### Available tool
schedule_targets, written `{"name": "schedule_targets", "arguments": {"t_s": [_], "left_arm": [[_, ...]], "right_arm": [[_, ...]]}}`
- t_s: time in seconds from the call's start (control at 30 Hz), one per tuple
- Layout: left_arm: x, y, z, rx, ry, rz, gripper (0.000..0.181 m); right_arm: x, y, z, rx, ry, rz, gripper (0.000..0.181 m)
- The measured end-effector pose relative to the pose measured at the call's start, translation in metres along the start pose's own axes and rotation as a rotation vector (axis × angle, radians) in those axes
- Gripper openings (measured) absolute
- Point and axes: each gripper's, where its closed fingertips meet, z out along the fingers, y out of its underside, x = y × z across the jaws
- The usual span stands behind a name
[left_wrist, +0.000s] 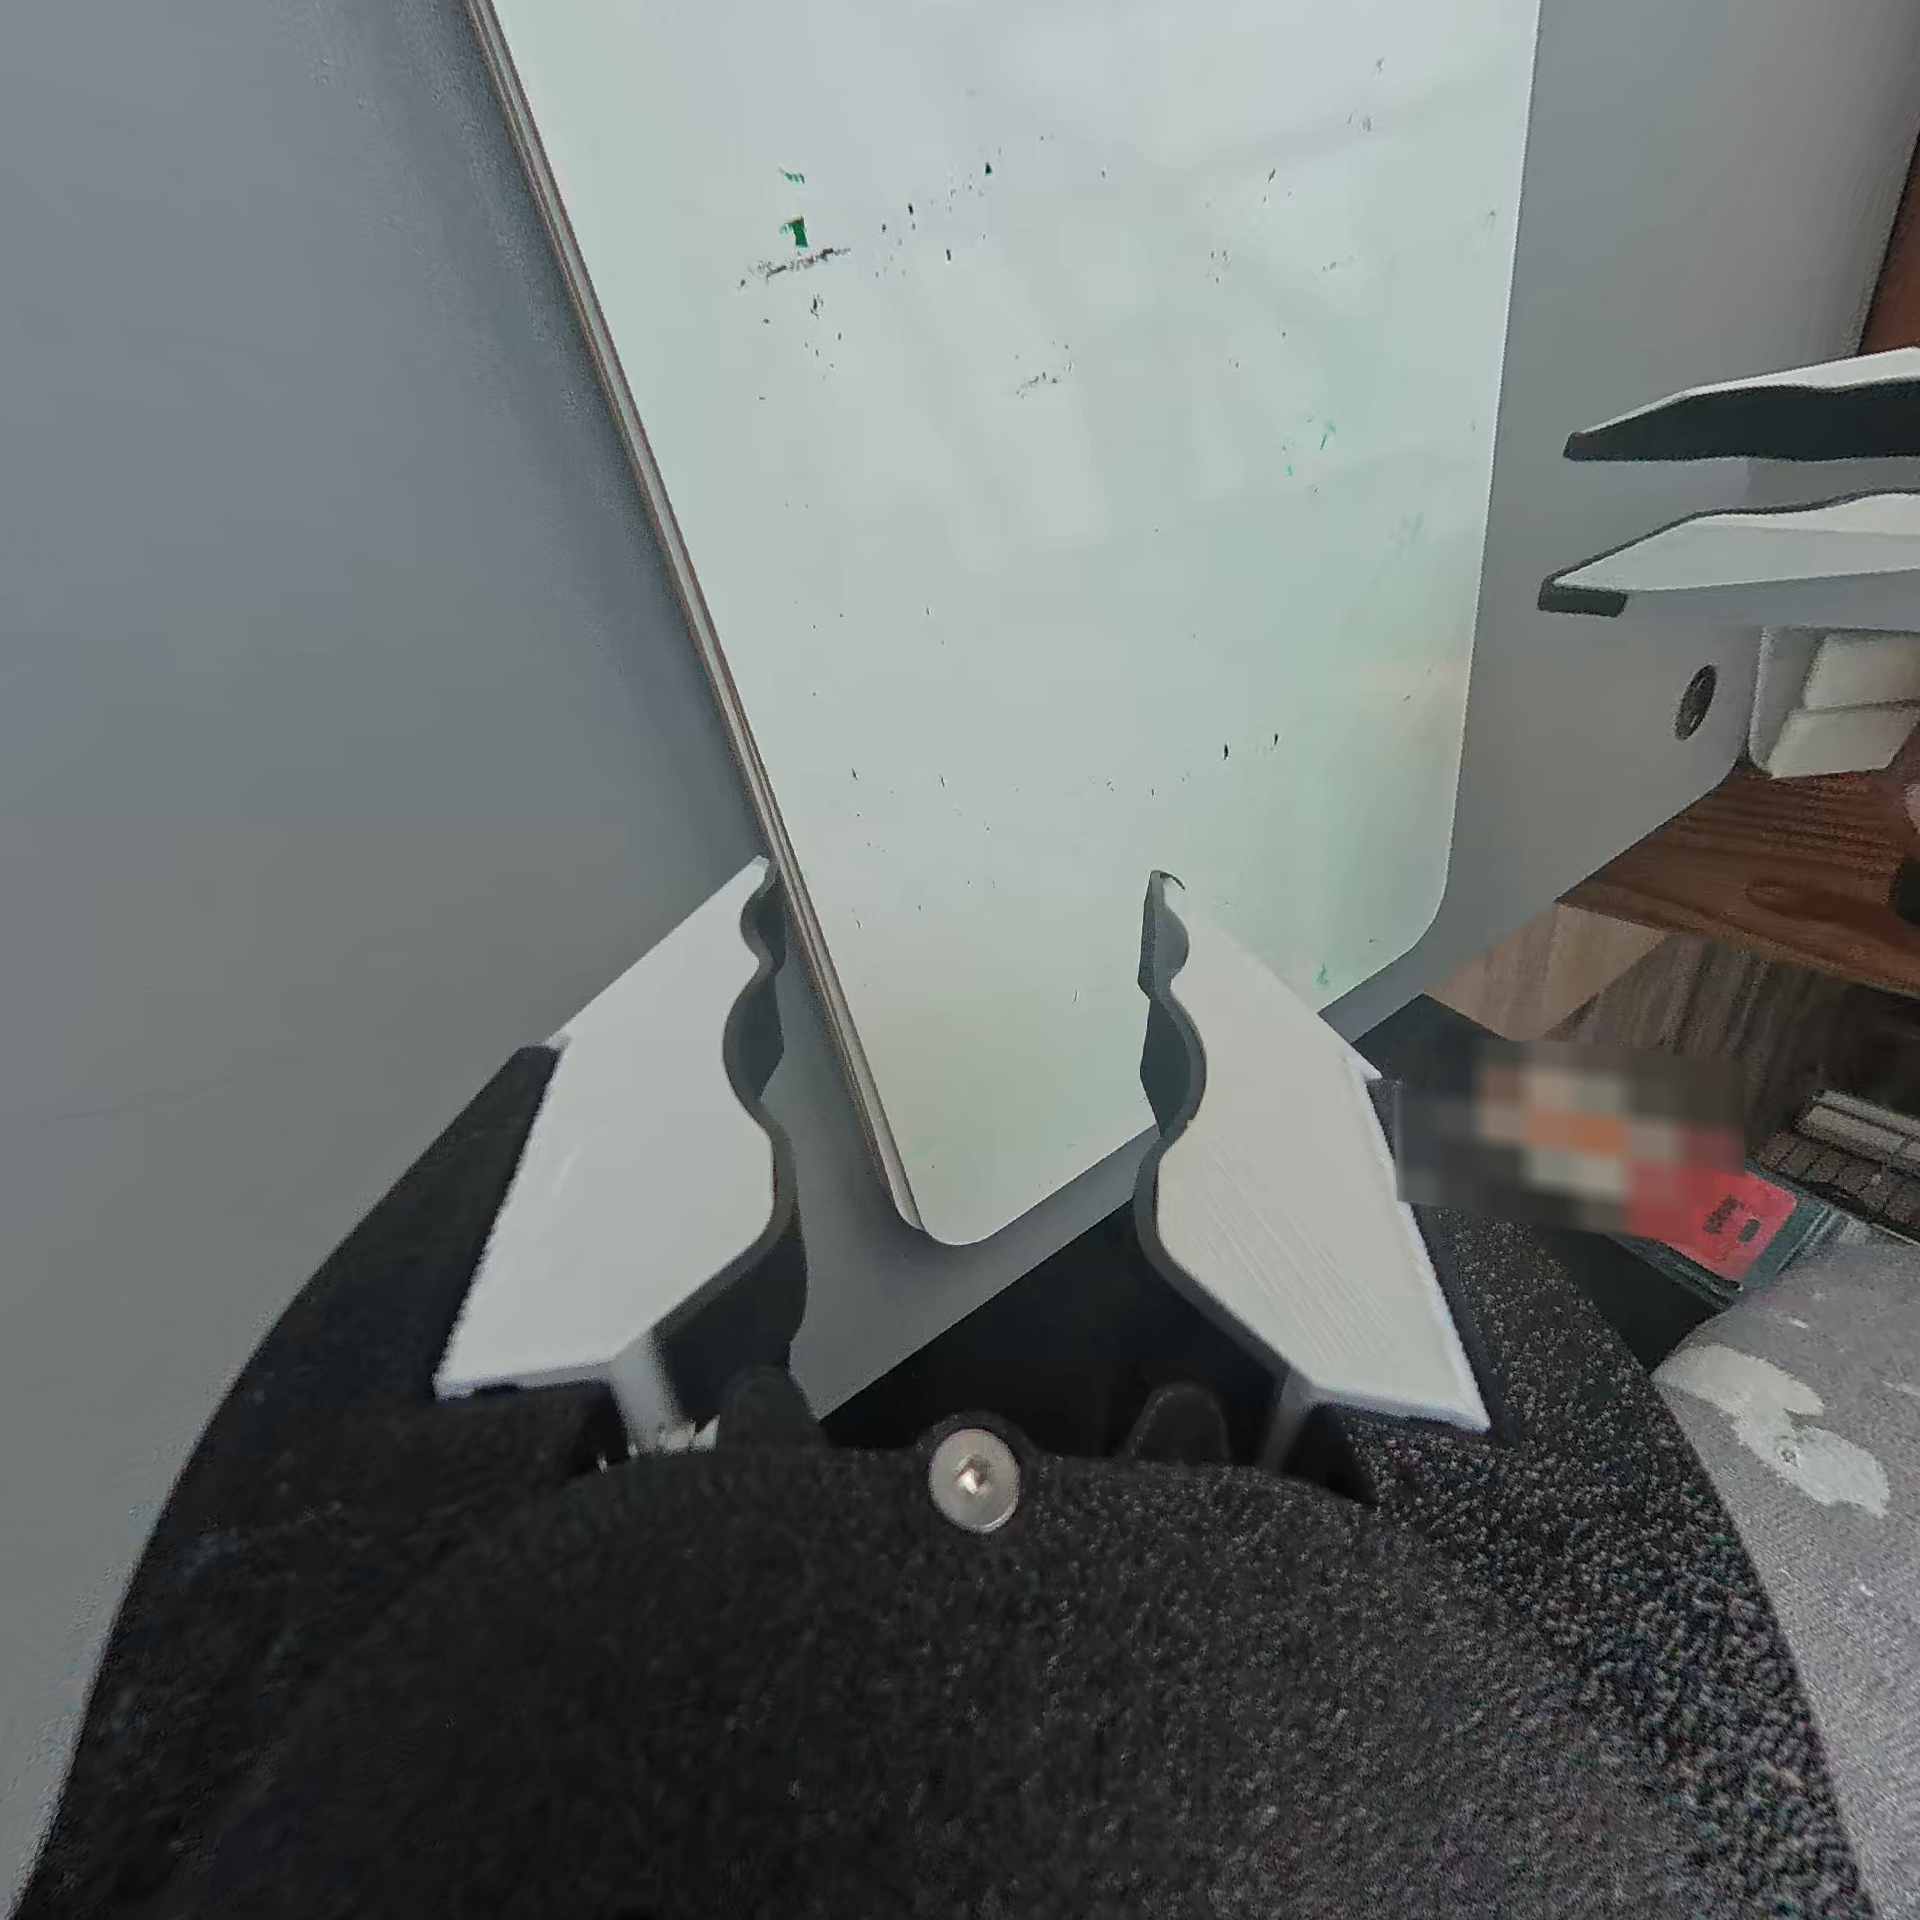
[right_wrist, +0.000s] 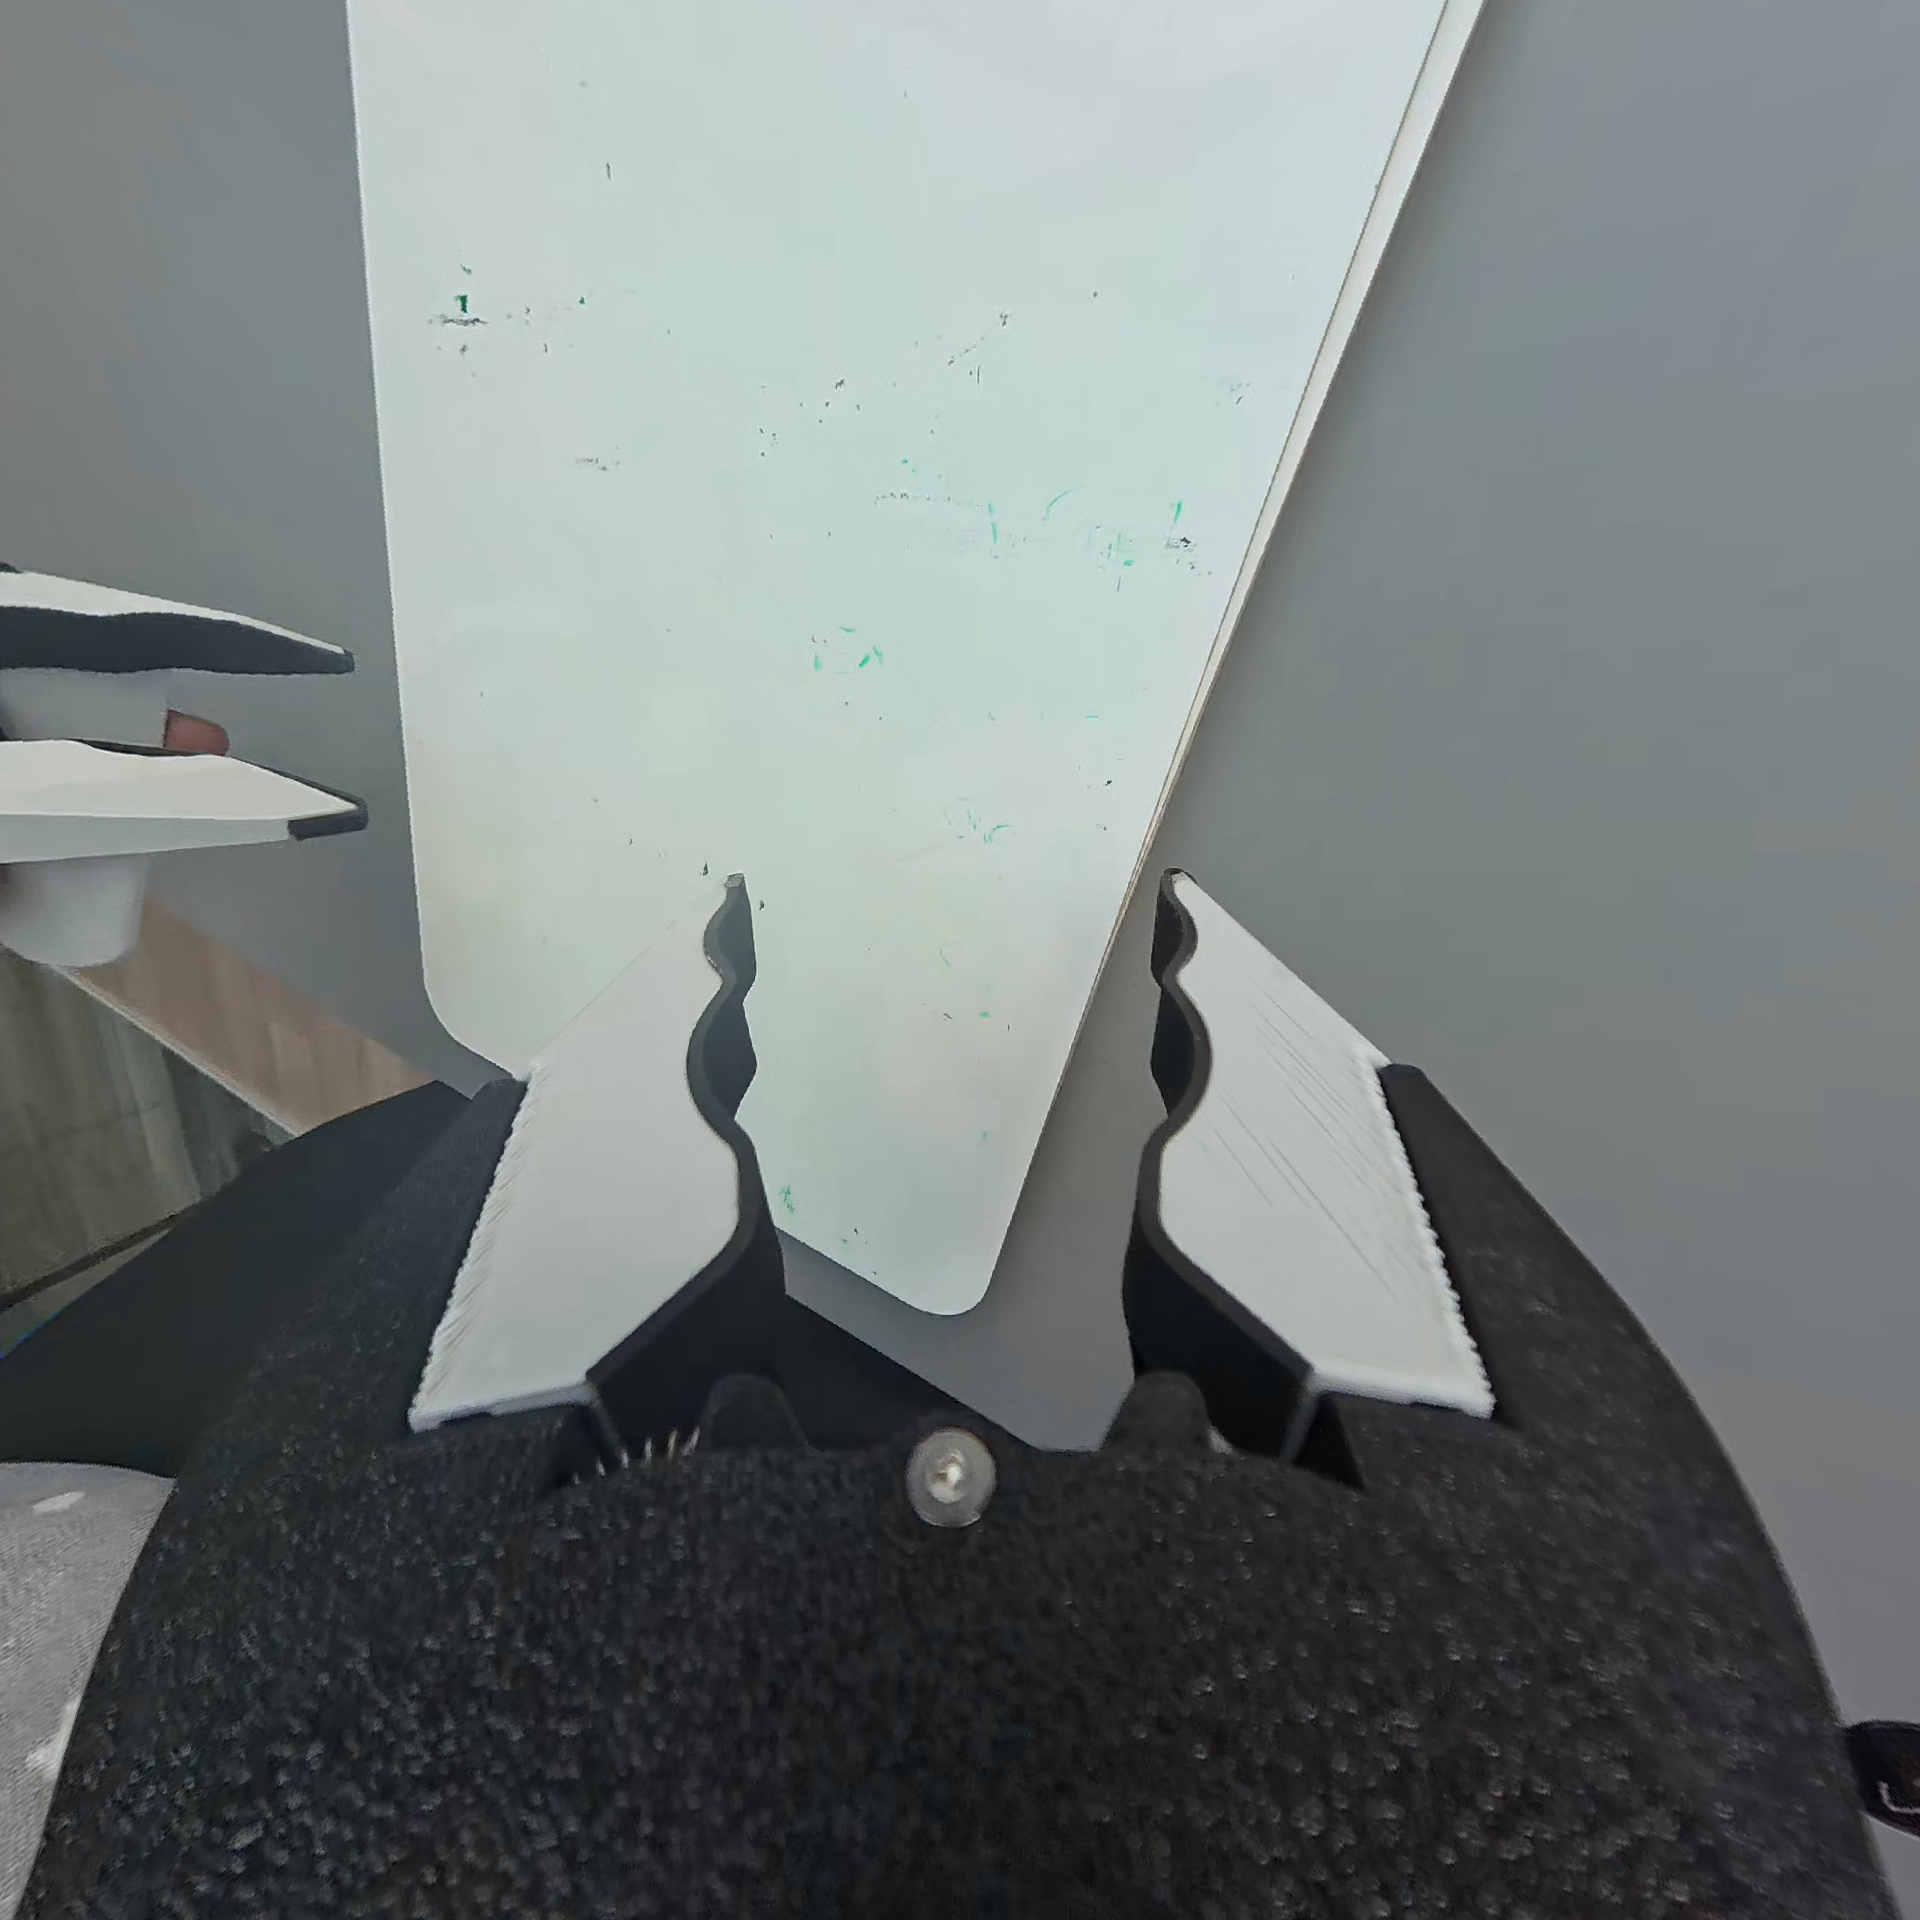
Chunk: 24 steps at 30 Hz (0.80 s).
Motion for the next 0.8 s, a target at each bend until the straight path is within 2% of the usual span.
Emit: {"name": "schedule_targets", "arguments": {"t_s": [0.2, 0.37, 0.6, 0.7, 0.8], "left_arm": [[-0.009, -0.041, 0.005, 0.183, 0.06, -0.075, 0.073], [-0.01, -0.059, 0.018, 0.167, 0.019, -0.052, 0.074], [-0.011, -0.061, 0.021, 0.11, -0.051, -0.028, 0.073], [-0.017, -0.066, 0.017, 0.136, -0.044, -0.052, 0.072], [-0.026, -0.084, 0.008, 0.204, -0.021, -0.083, 0.073]], "right_arm": [[0.012, 0.004, 0.01, 0.035, -0.01, -0.031, 0.091], [0.003, 0.003, 0.023, 0.005, -0.015, -0.032, 0.095], [-0.002, 0.0, 0.031, -0.03, 0.035, -0.074, 0.099], [0.0, -0.003, 0.028, -0.028, 0.015, -0.052, 0.098], [0.009, -0.023, 0.021, 0.031, 0.004, -0.048, 0.099]]}}
